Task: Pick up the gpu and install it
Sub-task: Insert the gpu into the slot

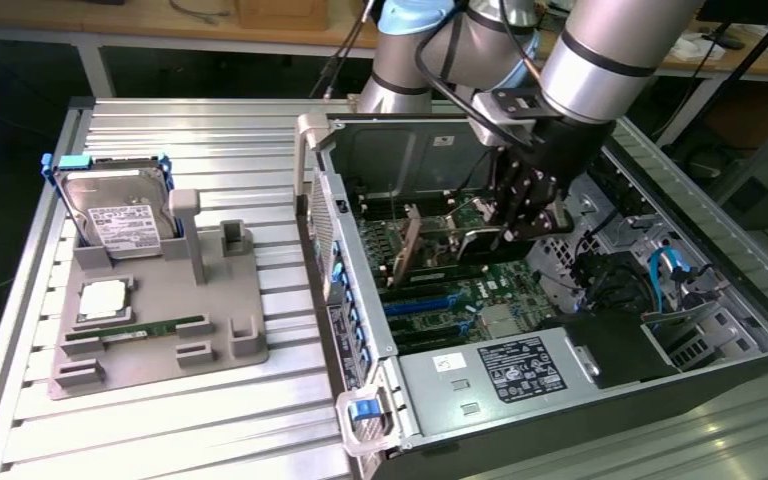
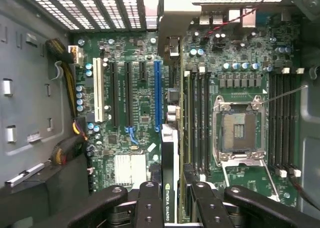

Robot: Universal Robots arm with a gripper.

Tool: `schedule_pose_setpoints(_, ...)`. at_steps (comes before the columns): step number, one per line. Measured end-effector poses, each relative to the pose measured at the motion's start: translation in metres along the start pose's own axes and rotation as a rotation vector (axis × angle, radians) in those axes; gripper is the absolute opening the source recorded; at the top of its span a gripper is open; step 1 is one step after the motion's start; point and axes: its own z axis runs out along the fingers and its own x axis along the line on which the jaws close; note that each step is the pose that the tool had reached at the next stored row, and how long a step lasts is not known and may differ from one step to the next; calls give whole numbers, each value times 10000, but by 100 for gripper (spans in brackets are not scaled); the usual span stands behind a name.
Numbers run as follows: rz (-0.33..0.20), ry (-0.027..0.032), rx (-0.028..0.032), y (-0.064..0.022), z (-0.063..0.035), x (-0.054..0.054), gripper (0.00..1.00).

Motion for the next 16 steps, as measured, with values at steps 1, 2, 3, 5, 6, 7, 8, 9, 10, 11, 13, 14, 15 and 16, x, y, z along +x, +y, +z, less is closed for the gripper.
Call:
schedule_pose_setpoints(1, 0, 0, 0, 0, 5, 11, 27)
schedule_pose_setpoints(2, 2, -3, 4, 10, 11, 15, 27)
schedule_pose_setpoints(3, 0, -2, 5, 30, 19, 17, 27)
schedule_pose_setpoints(5, 0, -2, 5, 67, 32, 18, 27)
schedule_pose_setpoints(6, 0, -3, 5, 87, 40, 19, 27)
schedule_pose_setpoints(7, 0, -5, 5, 110, 49, 20, 27)
schedule_pose_setpoints(8, 0, -6, 5, 131, 59, 22, 27)
schedule_pose_setpoints(9, 1, -7, 5, 152, 72, 25, 27)
schedule_pose_setpoints(10, 1, -7, 5, 166, 81, 28, 27)
schedule_pose_setpoints(11, 0, -5, 5, 173, 89, 38, 27)
schedule_pose_setpoints(13, -1, -8, 16, 174, 111, 79, 27)
schedule_pose_setpoints(14, 0, -9, 21, 175, 122, 100, 27)
schedule_pose_setpoints(15, 0, -8, 26, 176, 134, 120, 27)
schedule_pose_setpoints(16, 0, -8, 30, 180, 146, 133, 27)
